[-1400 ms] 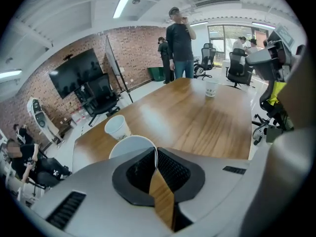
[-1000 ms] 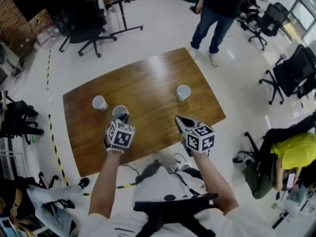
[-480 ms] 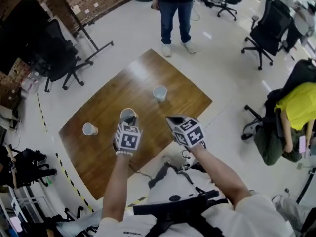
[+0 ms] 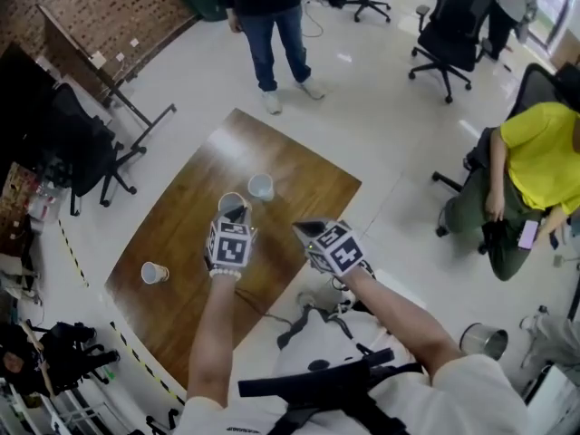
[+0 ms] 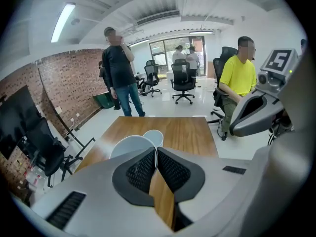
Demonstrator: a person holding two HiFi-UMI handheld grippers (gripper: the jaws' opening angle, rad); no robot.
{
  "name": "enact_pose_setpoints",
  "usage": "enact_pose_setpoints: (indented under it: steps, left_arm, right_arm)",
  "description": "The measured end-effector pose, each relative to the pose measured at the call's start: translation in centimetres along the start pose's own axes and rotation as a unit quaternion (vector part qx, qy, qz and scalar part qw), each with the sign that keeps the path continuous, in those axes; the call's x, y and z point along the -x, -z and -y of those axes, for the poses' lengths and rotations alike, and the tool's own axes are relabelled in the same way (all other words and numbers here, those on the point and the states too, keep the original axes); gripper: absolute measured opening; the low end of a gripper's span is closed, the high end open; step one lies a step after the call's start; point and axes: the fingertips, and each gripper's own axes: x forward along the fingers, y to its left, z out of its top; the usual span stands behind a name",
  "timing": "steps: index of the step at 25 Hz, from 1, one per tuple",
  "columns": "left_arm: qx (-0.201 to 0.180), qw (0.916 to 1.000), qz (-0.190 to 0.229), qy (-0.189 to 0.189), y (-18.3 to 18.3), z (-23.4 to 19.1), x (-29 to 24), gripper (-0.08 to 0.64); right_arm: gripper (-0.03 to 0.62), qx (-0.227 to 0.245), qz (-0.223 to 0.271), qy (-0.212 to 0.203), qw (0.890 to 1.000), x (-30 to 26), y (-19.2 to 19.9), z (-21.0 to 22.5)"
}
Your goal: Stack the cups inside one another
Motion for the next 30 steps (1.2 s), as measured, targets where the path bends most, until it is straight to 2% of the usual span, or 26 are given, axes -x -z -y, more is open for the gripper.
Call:
enact_pose_setpoints:
  steps: [3, 9, 18, 21, 27, 30]
  left_arm:
    - [-0.006, 0.9999, 0.007, 0.014, -1.5, -0.1, -0.9, 0.017]
    - [-0.049, 0.9971, 0.024, 0.053, -4.5, 1.1, -2.8, 0.017]
    - [-0.109, 0.9895, 0.001, 0.095, -5.7, 1.3, -6.3, 0.017]
    - [-0.114, 0.988, -0.004, 0.104, -5.7, 1.6, -7.1, 0.017]
    - [-0.109, 0.9855, -0.048, 0.121, -3.8, 1.7, -8.7, 0.017]
    - [-0.118, 0.9837, -0.043, 0.129, -4.0, 2.0, -9.4, 0.017]
  right_arm:
    - [0.002, -0.003, 0.002, 0.004, 1.0, 0.1, -0.5, 0.4]
    - [0.002, -0.021, 0.009, 0.006, 1.0, 0.8, -0.5, 1.6]
    - [0.002, -0.033, 0.011, 0.011, 0.999, 0.2, -0.8, 2.6]
    - [0.002, -0.038, 0.011, 0.014, 0.999, 0.1, -0.7, 3.1]
    - [0.002, -0.05, 0.008, 0.02, 0.999, -0.1, -0.3, 3.7]
    - [0.002, -0.056, 0.009, 0.024, 0.998, -0.2, -0.1, 4.0]
